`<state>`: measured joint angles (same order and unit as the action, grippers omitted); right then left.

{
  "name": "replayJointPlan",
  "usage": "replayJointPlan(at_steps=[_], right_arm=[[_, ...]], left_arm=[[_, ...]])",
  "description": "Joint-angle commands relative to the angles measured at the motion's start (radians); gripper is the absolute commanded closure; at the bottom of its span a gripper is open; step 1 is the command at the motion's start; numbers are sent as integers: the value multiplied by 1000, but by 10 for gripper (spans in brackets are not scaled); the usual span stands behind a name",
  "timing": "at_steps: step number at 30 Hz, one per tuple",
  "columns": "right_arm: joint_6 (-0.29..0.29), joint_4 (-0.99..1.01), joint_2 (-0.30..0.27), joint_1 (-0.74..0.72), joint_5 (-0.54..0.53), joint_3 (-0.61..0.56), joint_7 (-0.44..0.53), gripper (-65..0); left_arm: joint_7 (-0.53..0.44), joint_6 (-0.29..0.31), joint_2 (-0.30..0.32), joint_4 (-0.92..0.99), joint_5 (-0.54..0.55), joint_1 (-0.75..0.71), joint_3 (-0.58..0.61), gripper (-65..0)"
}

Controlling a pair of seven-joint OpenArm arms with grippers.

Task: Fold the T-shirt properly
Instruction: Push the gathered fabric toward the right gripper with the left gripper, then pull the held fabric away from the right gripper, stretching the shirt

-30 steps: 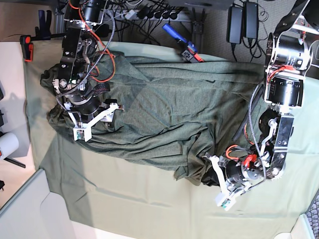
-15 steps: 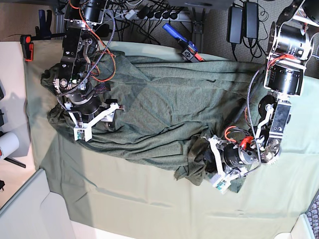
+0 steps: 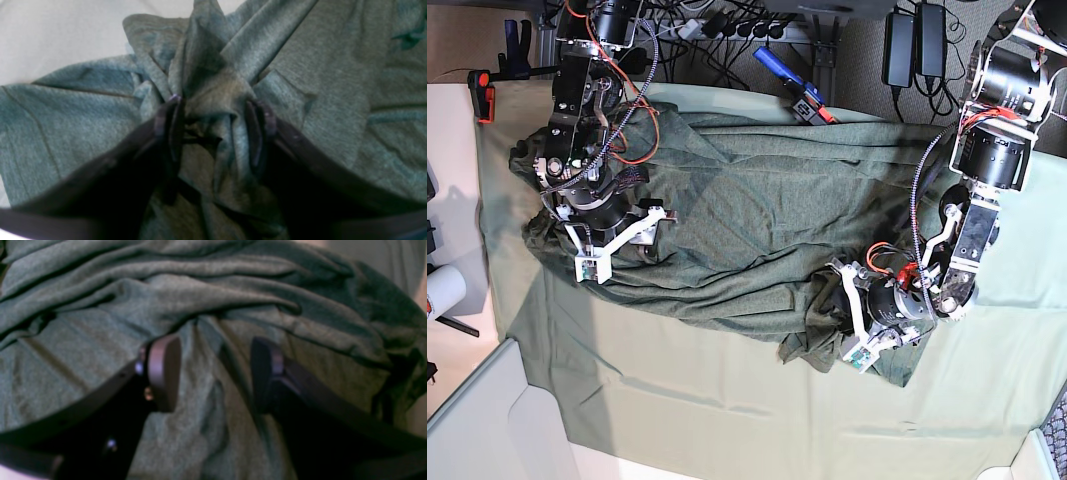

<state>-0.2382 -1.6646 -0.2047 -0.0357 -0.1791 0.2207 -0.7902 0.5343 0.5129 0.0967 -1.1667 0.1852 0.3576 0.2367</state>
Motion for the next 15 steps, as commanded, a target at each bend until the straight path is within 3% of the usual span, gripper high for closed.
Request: replayJointPlan(at_steps=[1,6,15], right_arm=[[6,-18,-8,-16,-5,5,21,-334],[6,-18,-8,-17,-5,5,24,-334],[6,-18,-8,-16,-5,5,24,-334]], left_arm=[[-11,-5,-3,-18,18,30,-1,-193],[42,-4,-3,-41,40,30,-1,-12],[159,-4,9,-235,83,19,-2,0]])
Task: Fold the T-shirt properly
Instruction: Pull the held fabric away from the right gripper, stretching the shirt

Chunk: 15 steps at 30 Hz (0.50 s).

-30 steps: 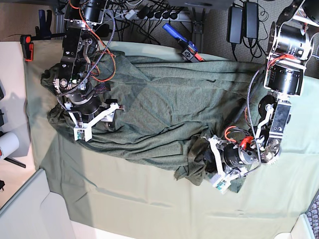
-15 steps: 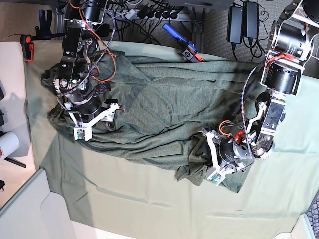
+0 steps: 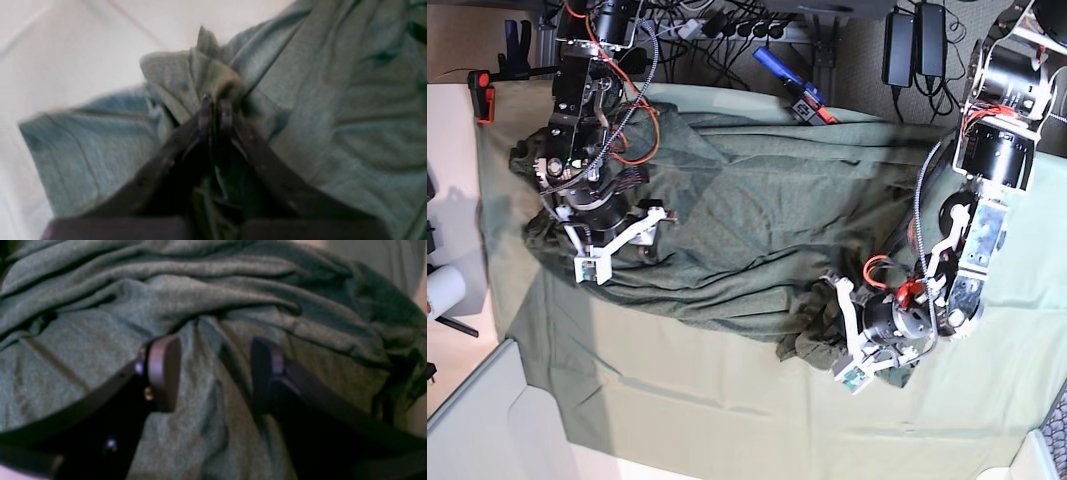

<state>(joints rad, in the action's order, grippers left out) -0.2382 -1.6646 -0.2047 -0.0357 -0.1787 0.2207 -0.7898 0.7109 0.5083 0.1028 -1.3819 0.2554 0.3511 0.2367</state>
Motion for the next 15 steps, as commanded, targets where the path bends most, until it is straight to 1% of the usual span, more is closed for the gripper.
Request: replayJointPlan(at_steps=[1,5,8,12,15], right_arm=[[6,-18,-9,-16,-5,5,23,-334],[6,-18,-9,-16,-5,5,23,-334],[6,-18,-9,-16,-5,5,24,-334],[6,-18,-9,-16,-5,5,30,-334],[6,-18,-9,-16,-5,5,30,-334]], left_arm=[[-16,1,12,-38,16,21,-2,0],[-18,0,56,-83,18,-12,-14,0],[-18,0,82,-110,24,-60,-64,0],[-10,0,84,-163,69,-145,-162,0],[-2,1,83,-224,100,-219,-209,0]])
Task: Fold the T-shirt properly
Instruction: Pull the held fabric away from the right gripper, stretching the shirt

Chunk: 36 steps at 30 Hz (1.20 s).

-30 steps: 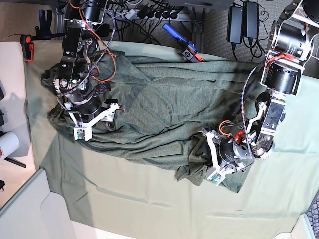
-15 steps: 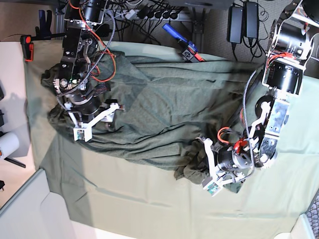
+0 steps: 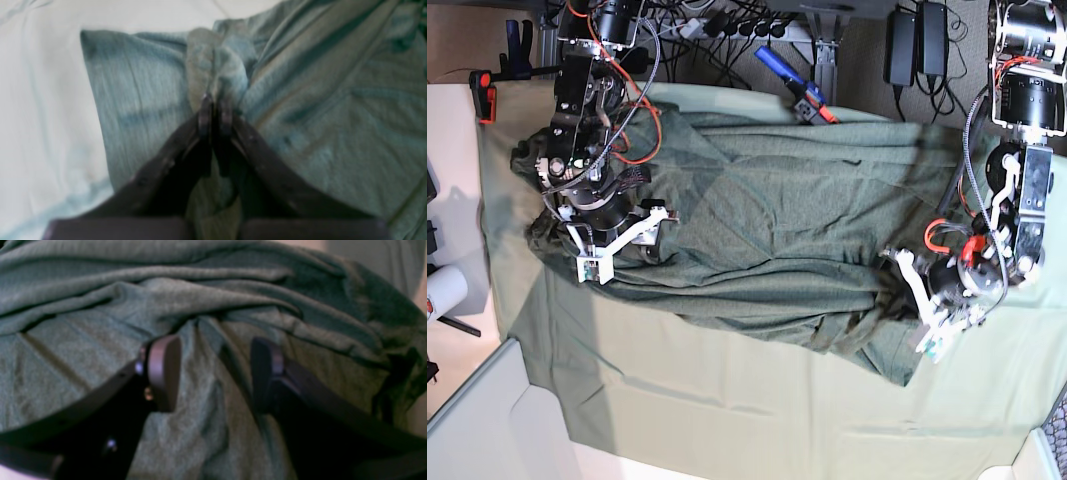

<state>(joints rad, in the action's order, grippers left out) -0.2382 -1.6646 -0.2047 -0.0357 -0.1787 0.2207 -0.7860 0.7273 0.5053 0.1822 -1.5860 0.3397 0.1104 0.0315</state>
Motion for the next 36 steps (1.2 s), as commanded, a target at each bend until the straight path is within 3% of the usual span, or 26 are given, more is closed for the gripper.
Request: replayJointPlan(at_steps=[1,9,11,15,17,20,23,26,32,36], right_arm=[[6,-18,-9,-16,-5,5,27,-334],[6,-18,-9,-17,-5,5,27,-334],[6,-18,-9,-17,-5,5,27,-334],[6,-18,-9,-17,-4,6,34,-334],[6,-18,-9,-17,12,6,43,-334],[25,-16,-14,-17,55,8,65,-334],[96,-10,-35,-18,94,15,86,-334],[140,5,-66,-26,107,34,100,-334],[150,48,-101,-37,82,97,97,-334],[150,83,-100,-36,72,129,96,-334]], left_arm=[[-18,4,3,-42,17,-2,-14,0],[-20,13,-39,-145,27,-149,-23,0],[-23,24,-53,-145,27,-166,-23,-67],[-23,26,-54,-145,70,-181,-23,-307],[-18,26,-54,-145,97,-187,-23,-353],[-19,26,-54,-145,111,-200,-23,-353],[-46,26,-34,-154,98,-182,-57,-353],[-50,26,3,-156,158,-126,-136,-353],[-77,27,89,-116,183,-13,-173,-353],[-138,27,107,61,163,101,-127,-353]])
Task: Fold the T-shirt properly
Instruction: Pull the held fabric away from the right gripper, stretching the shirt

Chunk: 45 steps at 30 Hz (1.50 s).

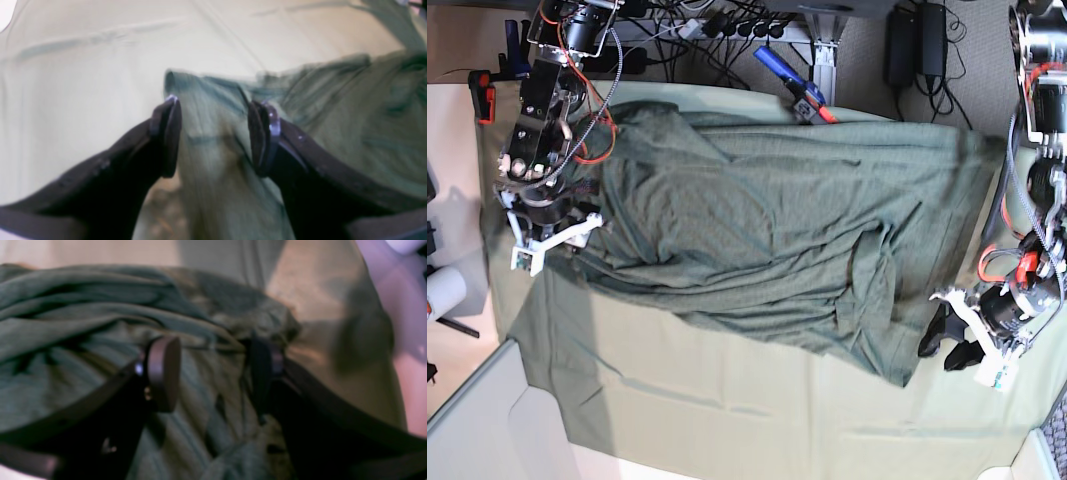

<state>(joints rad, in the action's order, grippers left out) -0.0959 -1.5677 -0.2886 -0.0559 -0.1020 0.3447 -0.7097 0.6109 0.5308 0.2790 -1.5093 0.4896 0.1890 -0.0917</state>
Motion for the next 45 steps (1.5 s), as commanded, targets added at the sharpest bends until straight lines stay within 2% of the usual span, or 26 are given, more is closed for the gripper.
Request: replayJointPlan(at_steps=[1,4,7,12,15,19,29,32,40,45], right_arm=[[7,-5,-16,-15,-5,8,19,-334],[7,17,-16,-16,-4,8,8,-334],[7,19,-16,-15,-4,8,-10,-334],[7,19,-14,-15,-11,8,-17,-334],[7,19,-13,-15,-14,8,-21,-334],[7,19,-13,-15,-14,8,-24,-334],[6,19,-13,-15,-14,8,-28,-334],[6,19,-14,-15,-14,8,-32,-334],[6,19,-13,-15,-15,8,-32,-334],[6,19,-13,-15,-15,8,-35,-334]], left_arm=[[-47,2,10,49,2,58,6,-353],[-126,3,10,269,-34,173,15,-353],[-143,5,9,496,-41,294,15,-353],[-182,59,-10,802,-36,430,15,-354],[-182,103,-31,896,-2,456,15,-354],[-196,102,-50,910,-34,450,15,-354],[-237,79,-37,910,-121,456,15,-354],[-264,23,-37,910,-200,455,15,-354],[-261,23,-52,911,-200,438,15,-354],[-234,60,-75,910,-152,428,54,-354]])
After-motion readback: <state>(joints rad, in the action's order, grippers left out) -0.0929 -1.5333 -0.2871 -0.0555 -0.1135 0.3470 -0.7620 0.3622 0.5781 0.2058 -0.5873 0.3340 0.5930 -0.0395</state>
